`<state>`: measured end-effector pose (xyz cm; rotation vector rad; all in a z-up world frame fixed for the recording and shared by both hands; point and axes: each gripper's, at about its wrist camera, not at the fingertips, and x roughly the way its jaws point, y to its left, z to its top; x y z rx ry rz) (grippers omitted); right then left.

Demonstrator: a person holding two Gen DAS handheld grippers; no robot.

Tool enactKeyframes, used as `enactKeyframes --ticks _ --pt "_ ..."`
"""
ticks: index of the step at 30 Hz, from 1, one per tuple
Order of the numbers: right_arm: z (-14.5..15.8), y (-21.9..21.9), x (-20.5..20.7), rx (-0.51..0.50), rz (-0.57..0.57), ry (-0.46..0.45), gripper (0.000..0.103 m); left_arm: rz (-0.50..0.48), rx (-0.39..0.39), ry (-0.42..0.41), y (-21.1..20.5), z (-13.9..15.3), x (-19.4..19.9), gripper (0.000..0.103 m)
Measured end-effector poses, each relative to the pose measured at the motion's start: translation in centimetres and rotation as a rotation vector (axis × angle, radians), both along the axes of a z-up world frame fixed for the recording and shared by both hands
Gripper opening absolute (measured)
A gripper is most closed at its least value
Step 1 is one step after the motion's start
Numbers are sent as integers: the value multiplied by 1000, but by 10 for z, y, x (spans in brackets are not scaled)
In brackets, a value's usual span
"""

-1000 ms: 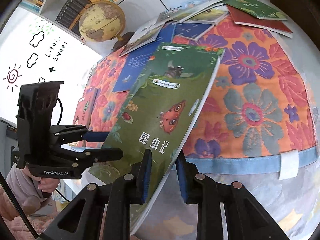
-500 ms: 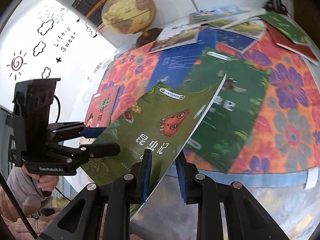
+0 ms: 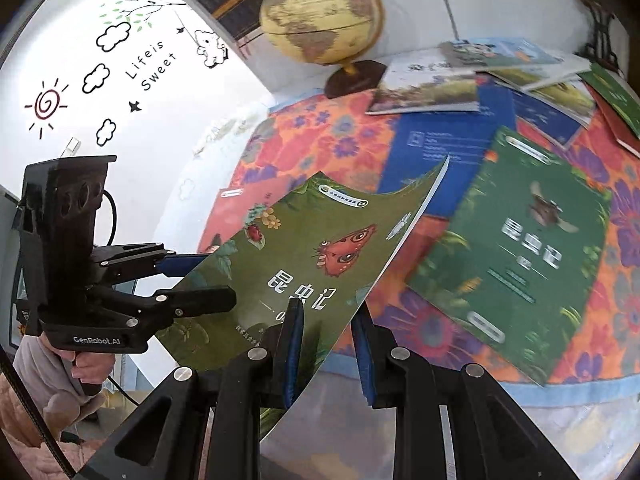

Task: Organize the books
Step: 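Lower the butterfly book onto the red book and open both tools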

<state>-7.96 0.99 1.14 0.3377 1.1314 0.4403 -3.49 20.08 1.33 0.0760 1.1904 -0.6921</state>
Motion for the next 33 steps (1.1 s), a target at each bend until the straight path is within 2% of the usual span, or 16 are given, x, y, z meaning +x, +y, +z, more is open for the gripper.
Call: enactKeyframes --ticks 6,14,19,23,33 --pt "6 41 16 -1 60 -6 25 65 -24 -33 43 10 8 44" --pt "0 101 43 1 162 -3 25 149 25 -46 98 9 17 44" --pt "-17 131 68 56 170 33 25 227 58 -5 131 -13 24 44" --pt "-38 153 83 42 186 74 25 276 70 50 150 -38 28 44" --pt "-82 167 98 57 187 201 25 341 84 139 166 -73 30 44"
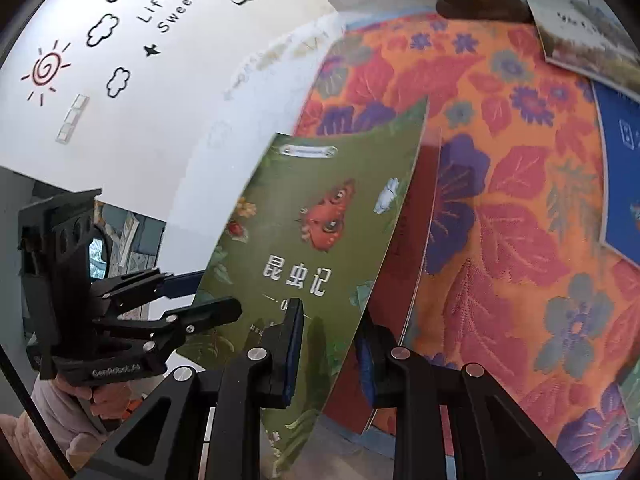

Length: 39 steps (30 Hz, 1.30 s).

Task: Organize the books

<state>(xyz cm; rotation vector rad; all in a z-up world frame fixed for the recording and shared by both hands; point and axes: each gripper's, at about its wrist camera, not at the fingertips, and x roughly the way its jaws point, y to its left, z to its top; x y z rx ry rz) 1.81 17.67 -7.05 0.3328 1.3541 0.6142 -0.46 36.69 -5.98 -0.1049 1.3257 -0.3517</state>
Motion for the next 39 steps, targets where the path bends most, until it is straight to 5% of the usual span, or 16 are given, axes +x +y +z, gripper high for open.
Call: enactKeyframes --ticks 9,39 --pt "-25 2 5 -15 -30 69 27 46 63 49 3 -16 6 45" --pt "-13 -38 -7 0 -84 79 27 106 257 101 -22 -25 7 50"
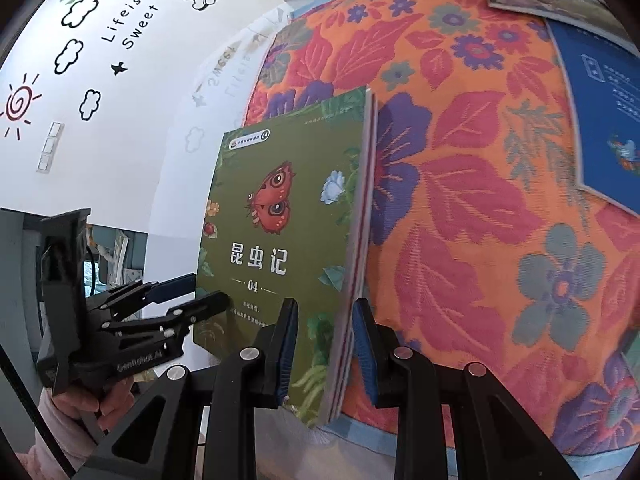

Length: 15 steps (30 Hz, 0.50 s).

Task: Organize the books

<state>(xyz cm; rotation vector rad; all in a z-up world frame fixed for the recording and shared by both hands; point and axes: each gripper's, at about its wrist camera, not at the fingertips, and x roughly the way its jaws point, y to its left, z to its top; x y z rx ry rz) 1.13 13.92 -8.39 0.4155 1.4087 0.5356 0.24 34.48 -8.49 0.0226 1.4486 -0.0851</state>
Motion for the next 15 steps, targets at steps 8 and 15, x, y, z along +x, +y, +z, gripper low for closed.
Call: enactKeyframes --ticks 8,15 --pt "0 -65 -11 26 -89 6 27 41 34 -48 -23 23 2 50" --pt "0 -143 -21 30 -201 13 27 -37 23 -56 -102 30 14 50"
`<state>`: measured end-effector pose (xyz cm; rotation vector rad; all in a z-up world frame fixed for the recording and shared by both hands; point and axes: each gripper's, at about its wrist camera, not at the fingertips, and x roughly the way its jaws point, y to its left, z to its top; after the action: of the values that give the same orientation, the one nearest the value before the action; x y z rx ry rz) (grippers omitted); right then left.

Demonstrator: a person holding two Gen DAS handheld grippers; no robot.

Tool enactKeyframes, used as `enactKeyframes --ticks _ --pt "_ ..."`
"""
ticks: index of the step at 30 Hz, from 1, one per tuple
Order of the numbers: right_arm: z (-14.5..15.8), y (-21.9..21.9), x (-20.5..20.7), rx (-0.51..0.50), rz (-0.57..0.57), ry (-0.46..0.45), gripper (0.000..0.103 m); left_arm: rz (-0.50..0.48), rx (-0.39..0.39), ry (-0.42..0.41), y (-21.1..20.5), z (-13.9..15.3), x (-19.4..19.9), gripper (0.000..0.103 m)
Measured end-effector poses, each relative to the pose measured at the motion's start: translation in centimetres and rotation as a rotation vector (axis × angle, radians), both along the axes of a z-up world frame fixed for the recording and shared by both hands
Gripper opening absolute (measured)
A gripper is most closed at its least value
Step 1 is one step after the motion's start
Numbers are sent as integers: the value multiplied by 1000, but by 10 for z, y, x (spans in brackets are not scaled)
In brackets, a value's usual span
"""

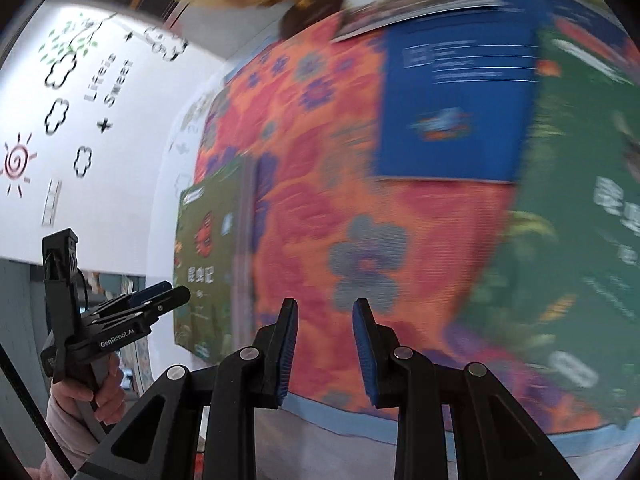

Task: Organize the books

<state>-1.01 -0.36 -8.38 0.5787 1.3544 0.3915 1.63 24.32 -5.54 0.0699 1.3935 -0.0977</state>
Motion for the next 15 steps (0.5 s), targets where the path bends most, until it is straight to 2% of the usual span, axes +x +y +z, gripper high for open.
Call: enactKeyframes --ticks 10,15 --pt "-2 -124 -25 -23 -165 38 27 -204 -44 20 -156 -6 18 50" --pt "-5 -175 -33 -25 -227 52 28 -265 -51 39 -215 -9 23 50"
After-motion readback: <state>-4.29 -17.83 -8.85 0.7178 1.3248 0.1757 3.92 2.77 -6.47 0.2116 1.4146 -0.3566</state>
